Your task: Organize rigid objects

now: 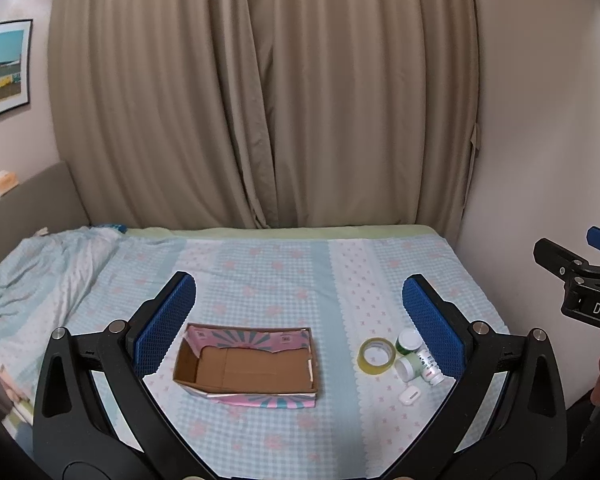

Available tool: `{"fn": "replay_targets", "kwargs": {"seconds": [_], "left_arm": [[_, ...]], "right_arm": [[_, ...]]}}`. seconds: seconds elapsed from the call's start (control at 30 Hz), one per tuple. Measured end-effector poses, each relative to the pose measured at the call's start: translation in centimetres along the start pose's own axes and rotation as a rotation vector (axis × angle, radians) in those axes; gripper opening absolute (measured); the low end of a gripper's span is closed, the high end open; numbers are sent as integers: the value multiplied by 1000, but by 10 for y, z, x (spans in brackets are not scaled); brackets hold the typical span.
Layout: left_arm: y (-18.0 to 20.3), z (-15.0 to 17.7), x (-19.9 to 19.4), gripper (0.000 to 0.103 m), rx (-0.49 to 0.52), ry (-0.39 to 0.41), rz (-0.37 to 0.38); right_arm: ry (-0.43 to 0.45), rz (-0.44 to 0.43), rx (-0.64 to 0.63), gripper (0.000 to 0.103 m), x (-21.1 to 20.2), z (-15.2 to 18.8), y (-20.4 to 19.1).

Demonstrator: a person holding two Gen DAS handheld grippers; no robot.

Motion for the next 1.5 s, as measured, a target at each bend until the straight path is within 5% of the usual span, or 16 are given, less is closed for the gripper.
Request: {"fn": "replay_targets", "kwargs": {"seconds": [1.5], "left_arm": [[6,5,0,102,6,10,5]], "right_arm": [[-4,-3,18,103,0,1,0]]}}
Point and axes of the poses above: each gripper's, at about its wrist camera, not at the fingertips, and x roughly the way its jaws point, y to its right, z to its underside, the point moved 6 cm from there along x, roughly the way its jaws point, and after that the axes turned 14 degrees about x, right-handed, at the moved point
